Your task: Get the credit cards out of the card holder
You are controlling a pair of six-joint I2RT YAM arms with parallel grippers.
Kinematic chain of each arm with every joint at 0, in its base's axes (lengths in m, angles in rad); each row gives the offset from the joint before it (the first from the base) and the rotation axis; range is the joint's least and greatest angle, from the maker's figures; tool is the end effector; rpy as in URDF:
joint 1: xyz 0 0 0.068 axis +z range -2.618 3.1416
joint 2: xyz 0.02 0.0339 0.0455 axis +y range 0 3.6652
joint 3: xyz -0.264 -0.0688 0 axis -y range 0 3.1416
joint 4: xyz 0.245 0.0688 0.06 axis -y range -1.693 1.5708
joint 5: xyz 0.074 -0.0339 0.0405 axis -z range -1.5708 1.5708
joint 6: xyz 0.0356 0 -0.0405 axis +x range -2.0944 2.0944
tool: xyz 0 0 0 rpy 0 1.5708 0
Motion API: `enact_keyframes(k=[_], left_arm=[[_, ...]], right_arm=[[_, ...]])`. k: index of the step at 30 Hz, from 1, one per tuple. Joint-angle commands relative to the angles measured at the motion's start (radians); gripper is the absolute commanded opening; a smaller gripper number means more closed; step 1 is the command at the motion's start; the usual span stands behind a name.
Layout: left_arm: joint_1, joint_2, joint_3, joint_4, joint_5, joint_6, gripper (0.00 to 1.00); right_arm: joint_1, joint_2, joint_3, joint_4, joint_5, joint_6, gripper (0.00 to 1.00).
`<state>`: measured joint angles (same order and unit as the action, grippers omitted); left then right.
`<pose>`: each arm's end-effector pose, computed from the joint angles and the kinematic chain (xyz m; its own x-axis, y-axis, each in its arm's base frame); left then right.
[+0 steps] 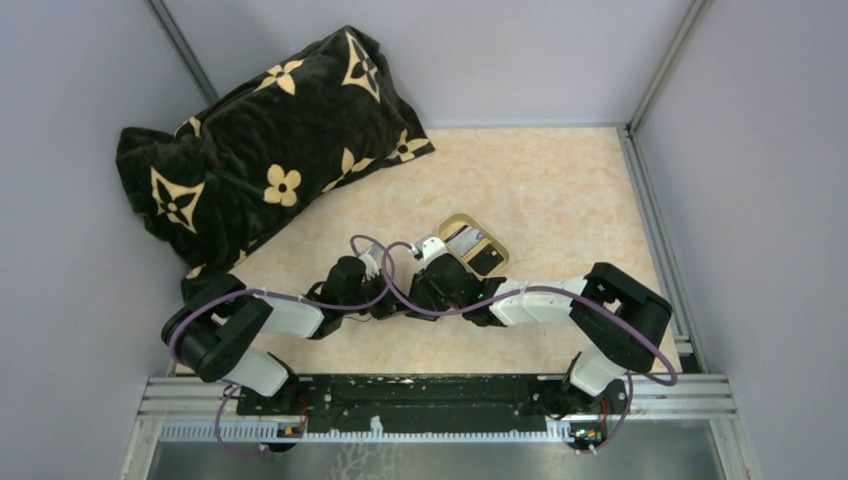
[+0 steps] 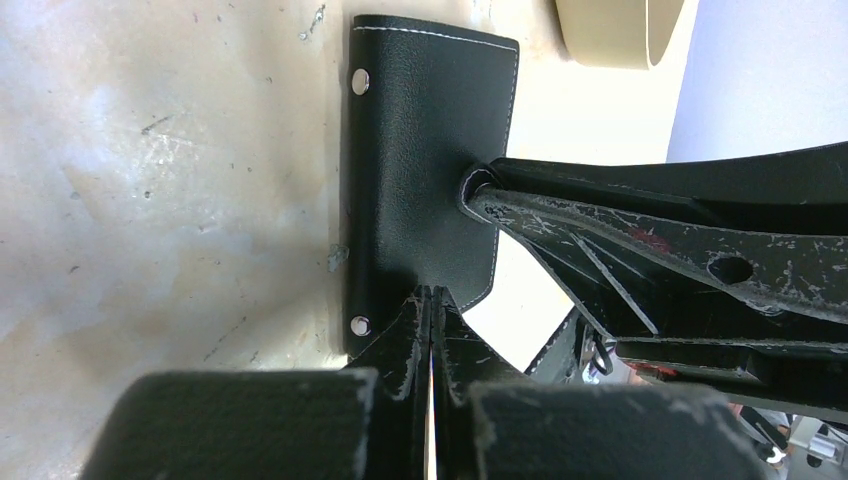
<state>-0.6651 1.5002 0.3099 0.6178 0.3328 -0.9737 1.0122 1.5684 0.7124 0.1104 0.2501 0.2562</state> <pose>0.1805 -0.1564 0.1133 -0.9007 -0.2869 -0.3262 0.0969 0.5993 -0.7946 0.1691 0.2540 0.1582 -0.5316 -0.3873 -0.7532 -0.6105 0.7917 0.0237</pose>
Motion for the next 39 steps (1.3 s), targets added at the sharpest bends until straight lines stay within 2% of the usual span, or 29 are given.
enact_keyframes(k=[1,9,15,22,26,29,30,32,34,39], left_arm=[[0.015,0.01,-0.029,-0.073,-0.026,0.014,0.0],[0.024,0.046,-0.023,-0.033,-0.004,0.0,0.0],[0.024,0.086,-0.017,0.003,0.026,-0.011,0.0],[0.027,0.103,-0.021,0.027,0.037,-0.022,0.0],[0.036,0.074,-0.037,0.078,0.06,-0.04,0.0],[0.035,-0.008,-0.016,0.027,0.04,-0.013,0.16],[0.036,-0.046,-0.002,-0.03,0.017,0.0,0.21],[0.035,-0.123,0.035,-0.15,-0.046,0.034,0.4],[0.034,-0.193,0.07,-0.261,-0.099,0.072,0.48],[0.035,-0.325,0.117,-0.403,-0.177,0.121,0.5]], right_arm=[[0.003,-0.017,-0.047,-0.033,-0.082,0.018,0.0],[-0.003,-0.211,-0.122,0.03,-0.218,0.053,0.0],[-0.054,-0.328,-0.185,0.11,-0.343,0.095,0.0],[-0.091,-0.414,-0.229,0.153,-0.387,0.117,0.0],[-0.108,-0.487,-0.228,0.116,-0.329,0.116,0.0],[-0.121,-0.529,-0.191,0.09,-0.331,0.103,0.0],[-0.122,-0.532,-0.172,0.075,-0.33,0.092,0.0],[-0.123,-0.529,-0.137,0.048,-0.324,0.067,0.0],[-0.128,-0.507,-0.122,0.037,-0.312,0.053,0.0],[-0.13,-0.459,-0.146,0.038,-0.306,0.065,0.0]])
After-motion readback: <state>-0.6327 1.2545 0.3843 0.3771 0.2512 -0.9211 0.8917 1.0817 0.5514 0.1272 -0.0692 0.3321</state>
